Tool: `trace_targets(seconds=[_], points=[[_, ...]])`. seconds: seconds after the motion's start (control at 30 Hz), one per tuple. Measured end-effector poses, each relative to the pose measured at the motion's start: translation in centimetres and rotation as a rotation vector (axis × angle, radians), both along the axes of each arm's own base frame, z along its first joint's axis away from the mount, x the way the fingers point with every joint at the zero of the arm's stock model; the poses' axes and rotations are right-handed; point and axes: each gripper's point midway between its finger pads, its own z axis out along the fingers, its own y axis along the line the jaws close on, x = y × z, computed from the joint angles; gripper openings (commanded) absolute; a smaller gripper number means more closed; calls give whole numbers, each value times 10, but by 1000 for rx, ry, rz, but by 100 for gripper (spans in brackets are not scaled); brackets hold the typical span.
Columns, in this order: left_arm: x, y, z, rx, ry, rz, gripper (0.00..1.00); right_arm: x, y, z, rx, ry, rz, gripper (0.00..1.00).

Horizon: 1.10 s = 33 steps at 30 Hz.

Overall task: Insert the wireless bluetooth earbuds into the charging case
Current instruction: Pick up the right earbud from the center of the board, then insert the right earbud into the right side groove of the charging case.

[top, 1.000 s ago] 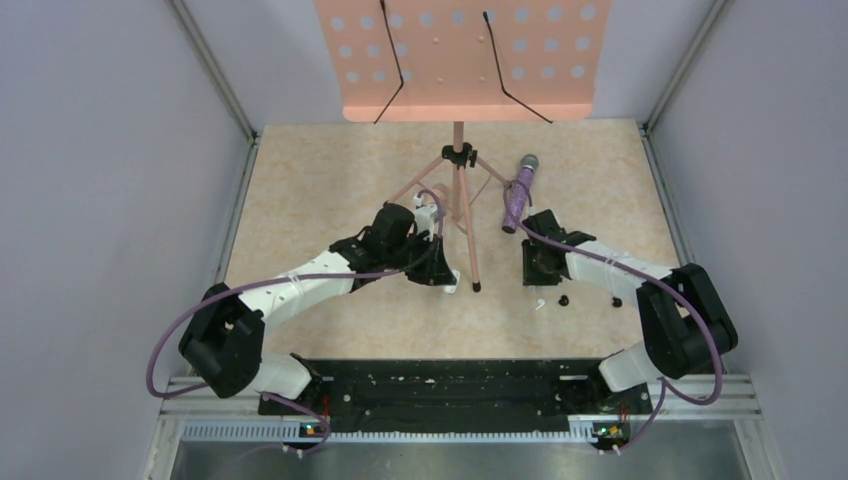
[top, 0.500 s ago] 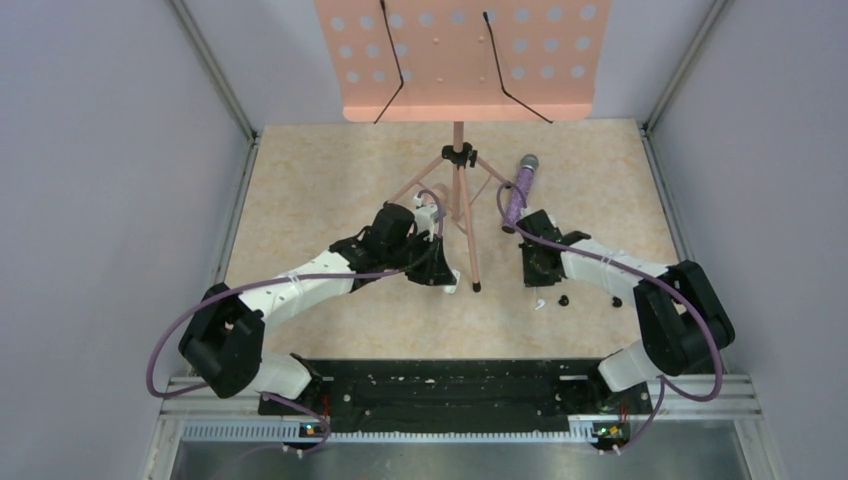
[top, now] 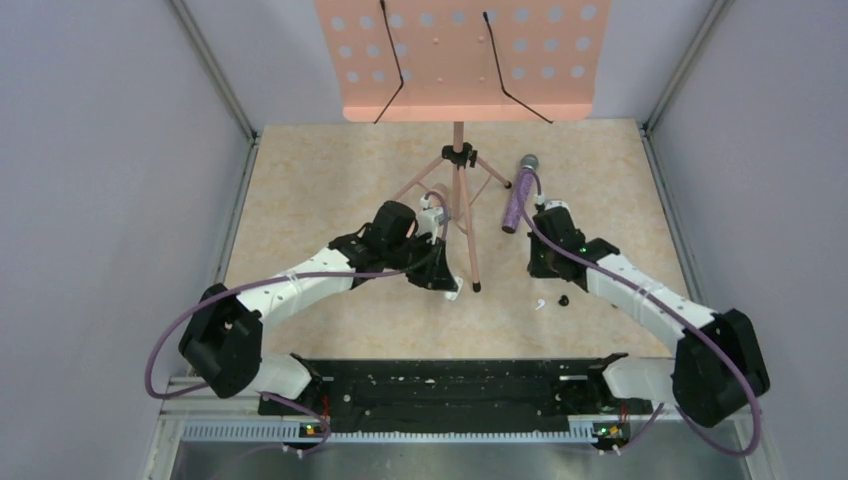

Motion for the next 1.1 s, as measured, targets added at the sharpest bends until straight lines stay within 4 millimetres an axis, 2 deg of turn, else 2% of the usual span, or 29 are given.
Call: trace_targets(seconds=[0.3, 0.5, 0.67, 0.83, 1.1], points=[[-3, -15, 33, -106, 66, -95, 0, -6, 8, 64, 148, -245, 79, 0], [-2, -24, 49, -165, 140, -128, 0, -10, 25, 124, 288, -445, 172, 0], [4, -28, 75, -228, 192, -157, 0, -21, 44, 167, 400, -592, 268, 0], [16, -19, 92, -289, 249, -136, 0, -24, 59, 188, 462, -662, 338, 0], [13, -29, 108, -419, 419, -149, 0, -27, 83, 185, 522, -689, 428, 0]])
